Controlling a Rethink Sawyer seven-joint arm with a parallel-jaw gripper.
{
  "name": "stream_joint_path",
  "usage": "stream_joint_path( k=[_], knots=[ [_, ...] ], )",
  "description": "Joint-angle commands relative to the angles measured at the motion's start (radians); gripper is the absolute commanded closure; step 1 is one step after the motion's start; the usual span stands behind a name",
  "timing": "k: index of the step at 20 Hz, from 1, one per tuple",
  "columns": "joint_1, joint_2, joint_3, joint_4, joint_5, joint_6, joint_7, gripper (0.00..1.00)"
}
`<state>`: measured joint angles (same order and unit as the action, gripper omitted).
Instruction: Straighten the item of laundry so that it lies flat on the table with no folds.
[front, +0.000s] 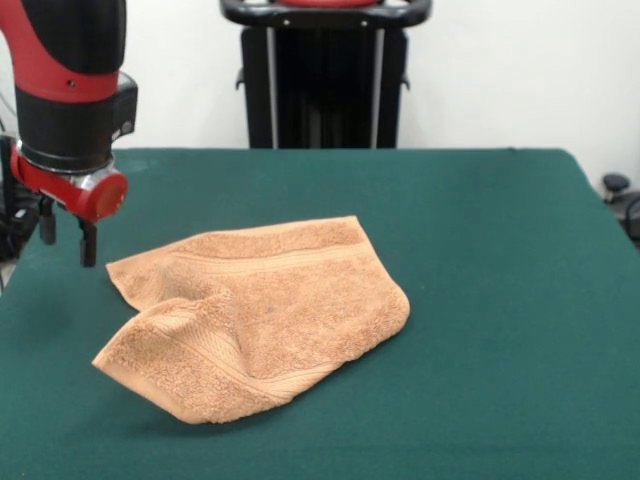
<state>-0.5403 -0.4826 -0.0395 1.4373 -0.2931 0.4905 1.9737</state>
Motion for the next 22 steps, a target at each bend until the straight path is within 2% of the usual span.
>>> stream_joint_path(
  k=[1, 11, 22],
  knots=[
    [0.032, 0.038, 0.135, 0.097, 0.038, 0.107, 0.000, 0.00],
    [0.065, 0.050, 0.126, 0.115, 0.070, 0.075, 0.065, 0.00],
    [0.070, 0.059, 0.119, 0.125, 0.086, 0.058, 0.071, 0.00]
  ],
)
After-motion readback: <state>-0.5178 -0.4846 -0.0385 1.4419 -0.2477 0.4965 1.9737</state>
